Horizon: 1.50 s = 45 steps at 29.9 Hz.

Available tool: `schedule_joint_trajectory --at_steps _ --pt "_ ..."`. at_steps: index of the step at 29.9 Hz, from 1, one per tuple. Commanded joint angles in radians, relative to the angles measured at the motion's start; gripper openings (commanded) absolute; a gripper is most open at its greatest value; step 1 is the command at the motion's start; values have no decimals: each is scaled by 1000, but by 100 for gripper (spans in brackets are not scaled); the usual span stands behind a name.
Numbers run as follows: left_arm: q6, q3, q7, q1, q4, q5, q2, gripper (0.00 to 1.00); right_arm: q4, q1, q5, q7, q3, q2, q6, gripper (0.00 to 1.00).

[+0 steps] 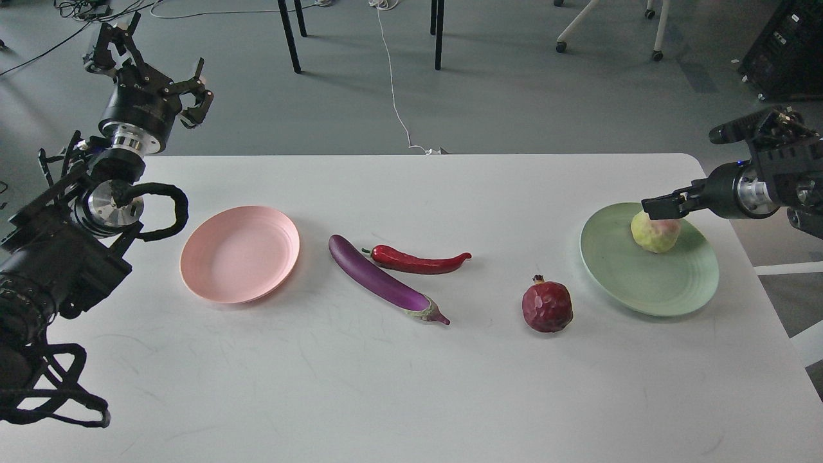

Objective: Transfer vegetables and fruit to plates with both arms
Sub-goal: 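Reach the right gripper down and grasp the red round fruit, then place the red fruit on the green plate beside the apple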

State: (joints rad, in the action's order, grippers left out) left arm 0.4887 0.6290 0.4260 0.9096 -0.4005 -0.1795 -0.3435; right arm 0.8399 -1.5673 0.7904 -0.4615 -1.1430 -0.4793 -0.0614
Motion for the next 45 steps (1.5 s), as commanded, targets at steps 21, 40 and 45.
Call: schedule_joint_trajectory --at_steps 21,40,45 --pt "0 3 0 -8 0 -2 -51 98 423 -137 -51 -27 -76 241 26 97" --pt "0 3 3 -23 0 -2 -75 98 383 -91 -14 -27 -136 294 60 69" --pt "0 3 3 -25 0 -2 -83 98 369 -140 -23 -27 -124 248 86 61"
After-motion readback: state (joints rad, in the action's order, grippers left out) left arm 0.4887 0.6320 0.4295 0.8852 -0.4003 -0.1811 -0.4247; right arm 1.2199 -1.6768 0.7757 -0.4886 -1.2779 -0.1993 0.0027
